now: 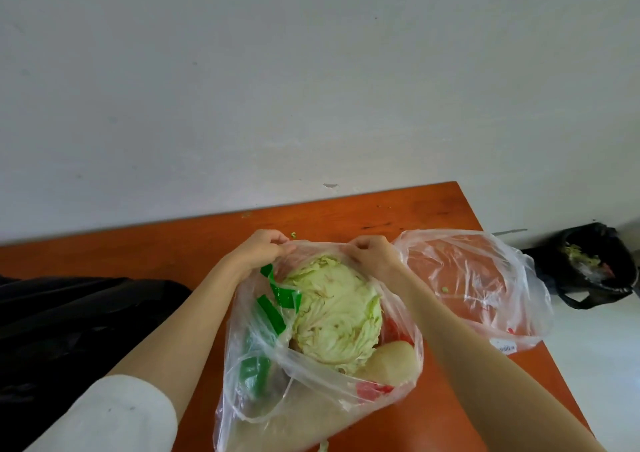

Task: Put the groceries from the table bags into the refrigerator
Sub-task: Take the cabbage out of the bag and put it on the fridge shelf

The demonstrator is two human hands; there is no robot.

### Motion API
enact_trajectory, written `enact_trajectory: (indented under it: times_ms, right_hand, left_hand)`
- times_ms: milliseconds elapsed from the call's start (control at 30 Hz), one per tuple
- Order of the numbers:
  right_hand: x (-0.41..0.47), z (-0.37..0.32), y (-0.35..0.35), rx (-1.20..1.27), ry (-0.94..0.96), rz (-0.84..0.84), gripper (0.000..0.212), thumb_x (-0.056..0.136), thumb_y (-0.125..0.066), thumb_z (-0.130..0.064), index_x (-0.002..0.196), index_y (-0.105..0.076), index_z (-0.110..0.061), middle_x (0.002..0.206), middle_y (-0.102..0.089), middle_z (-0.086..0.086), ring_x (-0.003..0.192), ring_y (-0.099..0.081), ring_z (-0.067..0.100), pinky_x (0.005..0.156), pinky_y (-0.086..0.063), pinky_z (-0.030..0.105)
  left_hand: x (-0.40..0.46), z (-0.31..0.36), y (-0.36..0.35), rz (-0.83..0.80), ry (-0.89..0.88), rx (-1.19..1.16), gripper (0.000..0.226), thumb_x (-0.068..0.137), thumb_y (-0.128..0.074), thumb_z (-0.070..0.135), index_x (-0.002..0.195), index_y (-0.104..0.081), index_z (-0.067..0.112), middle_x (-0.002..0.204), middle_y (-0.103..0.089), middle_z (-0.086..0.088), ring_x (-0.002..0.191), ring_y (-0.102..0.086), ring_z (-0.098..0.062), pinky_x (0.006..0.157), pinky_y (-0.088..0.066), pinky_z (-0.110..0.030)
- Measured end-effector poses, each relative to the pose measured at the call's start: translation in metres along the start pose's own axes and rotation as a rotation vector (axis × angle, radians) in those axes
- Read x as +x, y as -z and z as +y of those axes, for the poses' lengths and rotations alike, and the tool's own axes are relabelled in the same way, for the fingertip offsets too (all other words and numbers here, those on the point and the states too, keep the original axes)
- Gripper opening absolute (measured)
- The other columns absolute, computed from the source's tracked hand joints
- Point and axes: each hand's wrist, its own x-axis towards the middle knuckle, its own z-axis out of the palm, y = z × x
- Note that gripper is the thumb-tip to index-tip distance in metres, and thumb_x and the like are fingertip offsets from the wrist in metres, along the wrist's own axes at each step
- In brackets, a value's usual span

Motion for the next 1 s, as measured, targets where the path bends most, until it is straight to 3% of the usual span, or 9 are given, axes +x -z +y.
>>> enact_trajectory:
  times_ms: [67,167,367,467,533,667,800,867,1000]
  right_hand:
    - [0.007,-0.001,-0.004,0.021,-0.073,0.024,0.021,0.091,-0.058,-0.024,0.098,-0.071,-0.009,0.085,-0.064,-0.001,0.064,-0.052,0.006,0.049,-0.039,0.011]
    - [0.008,-0.005,-0.005,0.108,-0.139,0.010,0.023,0.090,-0.059,-0.022,0.108,-0.069,-0.009,0.100,-0.066,0.002,0.082,-0.055,0.011,0.068,-0.045,0.018]
    - [-0.016,-0.004,0.007,0.075,0.056,0.050,0.038,0.090,-0.059,-0.014,0.127,-0.054,-0.008,0.118,-0.061,0.004,0.110,-0.057,0.018,0.092,-0.044,0.018]
    - [-0.049,0.005,0.010,0.114,0.188,0.276,0.013,0.091,-0.055,-0.014,0.096,-0.066,-0.014,0.083,-0.061,-0.008,0.074,-0.055,0.003,0.063,-0.043,0.006]
    - [-0.073,0.018,0.006,0.121,0.156,0.406,0.027,0.093,-0.050,-0.016,0.067,-0.057,-0.013,0.056,-0.048,-0.008,0.049,-0.040,0.003,0.045,-0.031,0.012]
    - [-0.107,0.047,-0.011,0.139,-0.047,0.277,0.047,0.095,-0.049,-0.031,0.053,-0.040,-0.014,0.044,-0.034,-0.004,0.034,-0.025,0.003,0.042,-0.025,0.017]
    - [-0.125,0.050,-0.024,0.329,-0.224,0.030,0.068,0.079,-0.048,-0.066,0.078,-0.063,0.001,0.072,-0.060,0.019,0.062,-0.059,0.010,0.077,-0.048,0.024]
    - [-0.127,0.049,-0.030,0.376,-0.271,-0.057,0.067,0.064,-0.047,-0.079,0.067,-0.055,-0.013,0.055,-0.048,0.001,0.048,-0.047,0.008,0.055,-0.040,0.018]
    - [-0.124,0.050,-0.039,0.470,-0.257,-0.148,0.064,0.067,-0.060,-0.073,0.081,-0.059,-0.010,0.065,-0.054,-0.006,0.059,-0.051,0.008,0.065,-0.043,0.020]
  left_hand:
    - [0.001,-0.002,0.000,0.027,0.066,-0.099,0.006,0.085,-0.065,0.022,0.088,-0.064,0.016,0.104,-0.061,-0.003,0.110,-0.051,-0.020,0.090,-0.035,-0.031]
    - [-0.004,-0.002,0.005,0.051,0.098,-0.166,0.024,0.080,-0.070,0.018,0.103,-0.066,0.012,0.120,-0.060,-0.007,0.118,-0.048,-0.021,0.099,-0.032,-0.033]
    - [-0.047,0.044,0.005,0.234,-0.270,0.162,0.035,0.088,-0.059,0.026,0.122,-0.056,0.020,0.126,-0.055,0.003,0.114,-0.051,-0.012,0.094,-0.038,-0.026]
    - [-0.074,0.053,-0.025,0.251,-0.388,0.337,0.025,0.093,-0.049,0.029,0.113,-0.061,0.019,0.101,-0.061,0.009,0.081,-0.058,-0.006,0.072,-0.047,-0.019]
    - [-0.082,0.045,-0.047,0.234,-0.350,0.527,0.031,0.095,-0.044,0.035,0.109,-0.063,0.015,0.095,-0.063,0.003,0.066,-0.058,-0.010,0.067,-0.054,-0.025]
    - [-0.074,0.022,-0.062,0.260,-0.179,0.756,0.071,0.087,-0.034,0.064,0.135,-0.041,0.012,0.137,-0.040,-0.015,0.119,-0.048,-0.026,0.096,-0.046,-0.039]
    - [-0.071,0.017,-0.057,0.103,-0.081,0.835,0.101,0.068,-0.020,0.086,0.141,-0.034,0.017,0.144,-0.041,-0.010,0.127,-0.043,-0.025,0.103,-0.040,-0.040]
    - [-0.072,0.015,-0.048,0.008,-0.046,0.819,0.104,0.065,-0.030,0.087,0.147,-0.020,0.022,0.151,-0.029,-0.005,0.133,-0.035,-0.025,0.107,-0.034,-0.043]
    - [-0.075,0.011,-0.034,-0.214,-0.019,0.788,0.122,0.058,-0.057,0.080,0.148,0.005,0.026,0.156,-0.013,-0.001,0.137,-0.026,-0.024,0.111,-0.027,-0.042]
